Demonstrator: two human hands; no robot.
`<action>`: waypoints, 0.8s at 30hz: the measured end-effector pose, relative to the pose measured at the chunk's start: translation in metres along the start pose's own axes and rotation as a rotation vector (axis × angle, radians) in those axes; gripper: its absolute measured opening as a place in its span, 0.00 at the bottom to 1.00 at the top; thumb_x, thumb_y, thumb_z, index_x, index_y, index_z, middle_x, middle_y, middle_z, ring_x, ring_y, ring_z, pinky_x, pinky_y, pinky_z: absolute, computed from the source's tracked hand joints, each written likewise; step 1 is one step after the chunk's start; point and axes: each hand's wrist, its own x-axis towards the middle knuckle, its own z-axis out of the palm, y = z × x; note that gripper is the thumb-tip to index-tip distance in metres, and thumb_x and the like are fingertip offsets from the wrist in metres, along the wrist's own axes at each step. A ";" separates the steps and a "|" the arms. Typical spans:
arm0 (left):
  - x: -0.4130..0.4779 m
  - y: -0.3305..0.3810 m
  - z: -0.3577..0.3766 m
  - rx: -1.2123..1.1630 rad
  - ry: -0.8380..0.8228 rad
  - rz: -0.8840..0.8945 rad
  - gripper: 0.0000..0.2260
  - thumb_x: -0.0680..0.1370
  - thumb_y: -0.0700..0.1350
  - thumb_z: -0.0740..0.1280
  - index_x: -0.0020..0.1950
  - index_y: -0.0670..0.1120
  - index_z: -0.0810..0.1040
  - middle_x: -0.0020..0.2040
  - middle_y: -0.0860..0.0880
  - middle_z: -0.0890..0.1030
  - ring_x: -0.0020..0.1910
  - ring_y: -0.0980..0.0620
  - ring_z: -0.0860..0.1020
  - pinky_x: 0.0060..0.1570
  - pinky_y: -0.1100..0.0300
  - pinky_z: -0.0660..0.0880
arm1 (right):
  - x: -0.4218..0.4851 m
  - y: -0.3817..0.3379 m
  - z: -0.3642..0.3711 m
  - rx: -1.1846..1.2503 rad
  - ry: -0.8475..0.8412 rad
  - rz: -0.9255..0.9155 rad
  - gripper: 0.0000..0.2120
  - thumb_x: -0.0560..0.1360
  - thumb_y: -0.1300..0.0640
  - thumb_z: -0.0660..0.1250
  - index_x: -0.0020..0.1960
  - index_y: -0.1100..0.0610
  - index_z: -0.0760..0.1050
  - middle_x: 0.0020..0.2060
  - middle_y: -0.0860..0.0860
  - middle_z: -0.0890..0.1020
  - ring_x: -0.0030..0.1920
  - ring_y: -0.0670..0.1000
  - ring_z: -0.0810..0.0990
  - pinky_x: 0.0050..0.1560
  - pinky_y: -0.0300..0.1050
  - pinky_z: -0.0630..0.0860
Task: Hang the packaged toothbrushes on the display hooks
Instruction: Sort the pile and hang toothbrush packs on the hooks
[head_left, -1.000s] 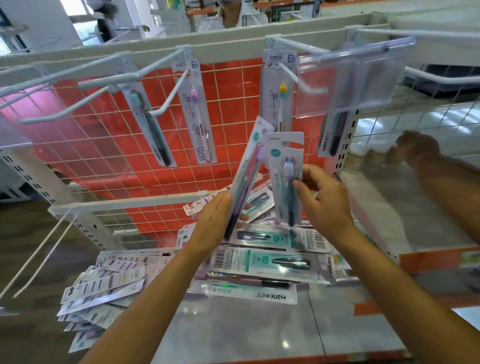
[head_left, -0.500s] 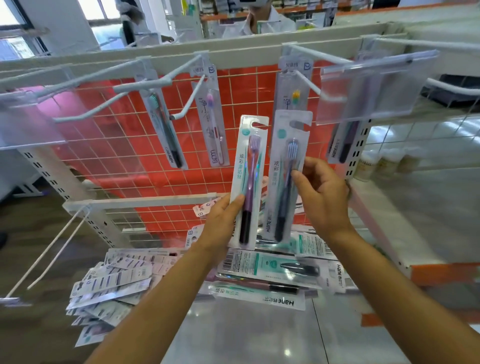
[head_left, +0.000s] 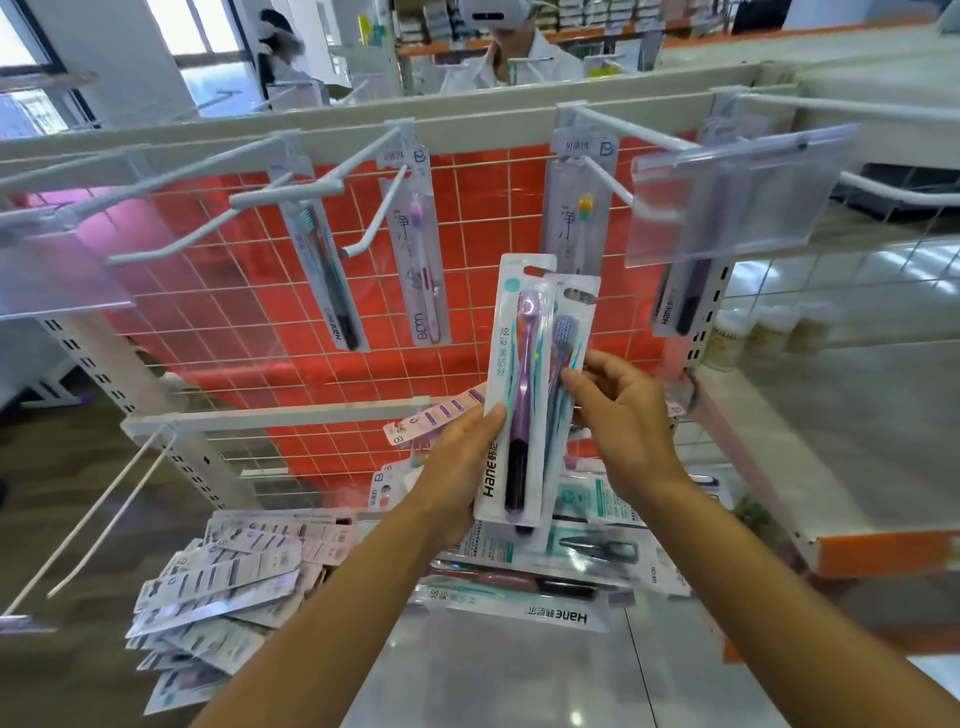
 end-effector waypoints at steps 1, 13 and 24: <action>0.000 -0.001 0.001 0.010 -0.001 -0.001 0.11 0.83 0.46 0.58 0.57 0.47 0.78 0.45 0.48 0.85 0.45 0.49 0.84 0.46 0.53 0.81 | -0.001 0.000 -0.001 -0.004 -0.002 0.002 0.10 0.78 0.61 0.65 0.59 0.59 0.78 0.48 0.56 0.85 0.50 0.57 0.83 0.52 0.60 0.80; 0.002 -0.012 0.019 0.002 0.004 0.064 0.12 0.82 0.46 0.58 0.61 0.46 0.78 0.49 0.46 0.85 0.47 0.48 0.84 0.46 0.55 0.80 | -0.012 0.008 -0.009 -0.075 -0.077 0.052 0.10 0.81 0.58 0.60 0.50 0.55 0.80 0.47 0.63 0.82 0.52 0.66 0.79 0.55 0.65 0.76; 0.002 -0.021 0.027 0.091 0.119 0.089 0.08 0.80 0.40 0.64 0.52 0.45 0.82 0.47 0.43 0.85 0.46 0.45 0.82 0.49 0.49 0.80 | -0.023 0.006 -0.013 -0.178 0.088 -0.043 0.10 0.77 0.54 0.66 0.55 0.54 0.69 0.45 0.45 0.76 0.42 0.41 0.75 0.42 0.31 0.74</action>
